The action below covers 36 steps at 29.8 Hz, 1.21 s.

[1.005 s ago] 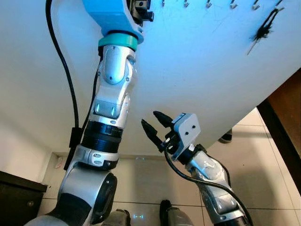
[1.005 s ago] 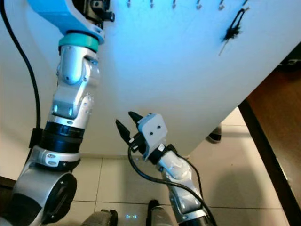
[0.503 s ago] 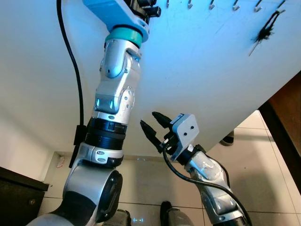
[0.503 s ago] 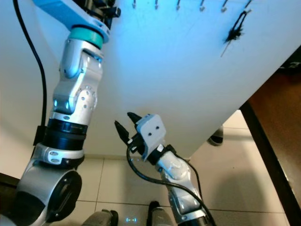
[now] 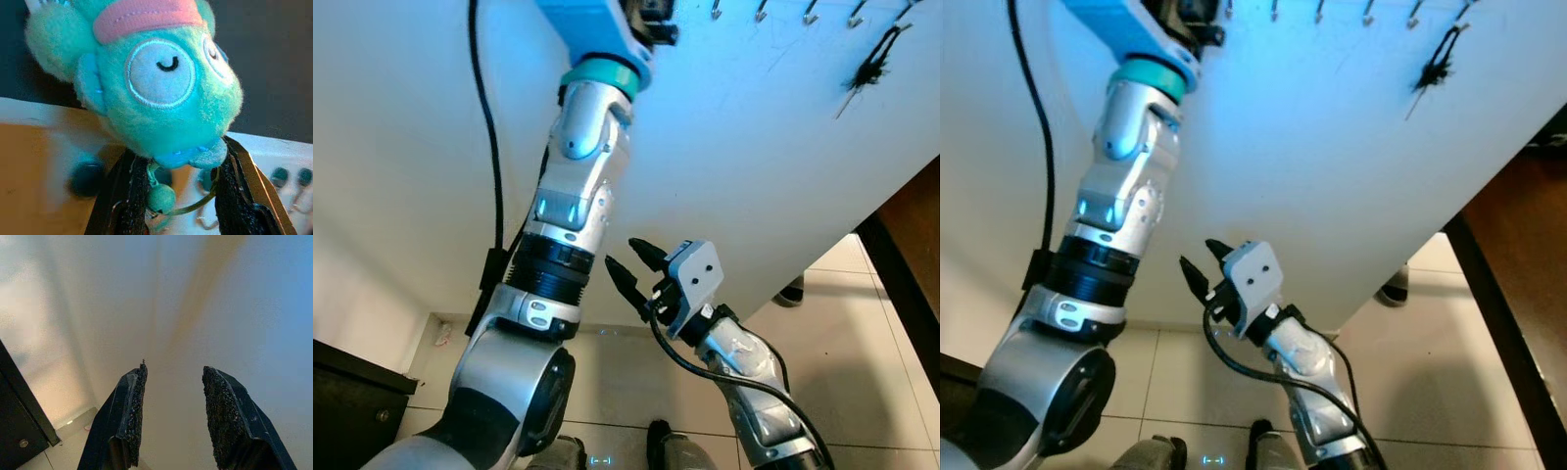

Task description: Hang keys on a hook

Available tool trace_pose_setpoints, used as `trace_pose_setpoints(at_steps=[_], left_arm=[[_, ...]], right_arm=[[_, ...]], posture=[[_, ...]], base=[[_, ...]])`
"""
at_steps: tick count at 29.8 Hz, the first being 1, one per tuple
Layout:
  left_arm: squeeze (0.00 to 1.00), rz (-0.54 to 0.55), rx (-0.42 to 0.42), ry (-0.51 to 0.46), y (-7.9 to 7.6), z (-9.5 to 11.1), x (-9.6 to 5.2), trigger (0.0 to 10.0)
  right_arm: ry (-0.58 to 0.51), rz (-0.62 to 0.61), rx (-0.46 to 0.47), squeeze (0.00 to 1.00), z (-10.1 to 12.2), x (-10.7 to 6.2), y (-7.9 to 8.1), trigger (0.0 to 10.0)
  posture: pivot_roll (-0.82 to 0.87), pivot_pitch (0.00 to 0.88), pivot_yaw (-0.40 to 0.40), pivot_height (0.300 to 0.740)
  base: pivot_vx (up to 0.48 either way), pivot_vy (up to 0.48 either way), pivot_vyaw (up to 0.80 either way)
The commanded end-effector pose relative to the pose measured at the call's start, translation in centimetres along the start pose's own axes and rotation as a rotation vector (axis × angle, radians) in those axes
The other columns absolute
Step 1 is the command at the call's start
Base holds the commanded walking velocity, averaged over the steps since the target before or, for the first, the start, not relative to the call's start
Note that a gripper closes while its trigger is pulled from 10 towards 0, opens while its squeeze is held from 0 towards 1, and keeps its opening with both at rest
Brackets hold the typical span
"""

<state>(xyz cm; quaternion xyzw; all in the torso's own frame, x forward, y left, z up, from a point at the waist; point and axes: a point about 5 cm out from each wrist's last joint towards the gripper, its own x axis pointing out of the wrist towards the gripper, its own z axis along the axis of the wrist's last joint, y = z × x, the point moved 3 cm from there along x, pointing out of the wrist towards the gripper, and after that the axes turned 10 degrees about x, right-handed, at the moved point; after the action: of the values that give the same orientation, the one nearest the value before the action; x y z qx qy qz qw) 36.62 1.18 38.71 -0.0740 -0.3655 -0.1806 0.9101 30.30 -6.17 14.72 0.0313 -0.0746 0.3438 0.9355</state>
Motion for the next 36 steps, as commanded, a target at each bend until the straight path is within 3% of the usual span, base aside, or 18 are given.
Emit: trace_pose_setpoints(at_steps=[1, 2, 3, 5, 6, 9, 10, 11, 12, 16, 22, 26, 32, 33, 36], left_arm=[[0.0, -0.034, -0.061, 0.074, -1.8, -1.6, -0.4, 10.0], [0.0, -0.058, -0.062, 0.075, -1.7, -1.5, -0.6, 10.0], [0.0, -0.096, -0.063, 0.068, -3.3, -1.1, -1.7, 10.0], [0.0, -0.096, -0.063, 0.068, -3.3, -1.1, -1.7, 10.0], [0.0, -0.132, -0.075, 0.073, -4.9, -0.9, -2.7, 10.0], [0.0, -0.132, -0.075, 0.073, -4.9, -0.9, -2.7, 10.0], [0.0, -0.171, -0.082, 0.1, -6.0, -1.3, -4.0, 10.0], [0.0, -0.179, -0.059, 0.151, -6.0, -2.7, -5.6, 10.0], [0.0, -0.173, -0.032, 0.197, -5.5, -4.1, -6.7, 10.0], [0.0, -0.147, 0.003, 0.241, -4.3, -5.4, -7.9, 10.0], [0.0, -0.098, 0.054, 0.226, -2.5, -4.7, -7.9, 10.0], [0.0, -0.096, 0.084, 0.242, -2.2, -4.9, -8.2, 10.0], [0.0, -0.042, 0.205, 0.27, -1.5, -5.7, -9.0, 10.0], [1.0, -0.026, 0.216, 0.276, -1.3, -5.9, -9.0, 10.0], [1.0, -0.019, 0.219, 0.278, -1.2, -6.0, -9.0, 10.0]], right_arm=[[0.011, -0.004, 0.004, 0.0, -0.4, -0.2, 0.0, 10.0], [0.015, -0.006, 0.004, 0.0, -0.5, -0.2, 0.0, 10.0], [0.019, -0.008, 0.005, 0.0, -0.7, -0.3, 0.0, 10.0], [0.019, -0.008, 0.005, 0.0, -0.7, -0.3, 0.0, 10.0], [0.023, -0.008, 0.006, 0.0, -0.8, -0.4, 0.0, 10.0], [0.023, -0.008, 0.006, 0.0, -0.8, -0.4, 0.0, 10.0], [0.025, -0.008, 0.007, 0.0, -0.9, -0.4, 0.1, 10.0], [0.028, -0.009, 0.007, 0.0, -1.0, -0.5, 0.1, 10.0], [0.029, -0.01, 0.007, 0.0, -1.0, -0.6, 0.0, 10.0], [0.032, -0.01, 0.005, 0.0, -1.1, -0.7, -0.1, 10.0], [0.033, -0.006, 0.004, 0.0, -1.1, -0.5, -0.1, 10.0], [0.034, -0.003, 0.003, 0.0, -1.1, -0.5, -0.1, 10.0], [0.035, -0.005, 0.002, 0.0, -1.1, -0.6, -0.1, 10.0], [0.035, -0.005, 0.002, 0.0, -1.1, -0.6, -0.1, 10.0], [0.035, -0.006, 0.002, 0.0, -1.1, -0.6, -0.1, 10.0]], posture=[[0.06, 0.167, 0.099, 0.74], [0.06, 0.168, 0.099, 0.74], [0.06, 0.17, 0.099, 0.74], [0.06, 0.17, 0.099, 0.74], [0.06, 0.169, 0.1, 0.74], [0.06, 0.169, 0.1, 0.74], [0.06, 0.171, 0.099, 0.74], [0.06, 0.176, 0.098, 0.74], [0.07, 0.177, 0.095, 0.74], [0.07, 0.179, 0.093, 0.74], [0.07, 0.182, 0.084, 0.74], [0.07, 0.185, 0.084, 0.74], [0.07, 0.189, 0.083, 0.74], [0.07, 0.189, 0.083, 0.74], [0.07, 0.19, 0.083, 0.74]], base=[[0.0, 0.0, 0.0], [0.0, 0.0, 0.0], [0.0, 0.0, 0.0], [0.0, 0.0, 0.0], [0.0, 0.0, 0.0], [0.0, 0.0, 0.0], [0.0, 0.0, 0.0], [0.0, 0.0, 0.0], [0.0, 0.0, 0.0], [0.0, 0.0, 0.0], [0.0, 0.0, 0.0], [0.0, 0.0, 0.0], [0.0, 0.0, 0.0], [0.0, 0.0, 0.0], [0.0, 0.0, 0.0]])
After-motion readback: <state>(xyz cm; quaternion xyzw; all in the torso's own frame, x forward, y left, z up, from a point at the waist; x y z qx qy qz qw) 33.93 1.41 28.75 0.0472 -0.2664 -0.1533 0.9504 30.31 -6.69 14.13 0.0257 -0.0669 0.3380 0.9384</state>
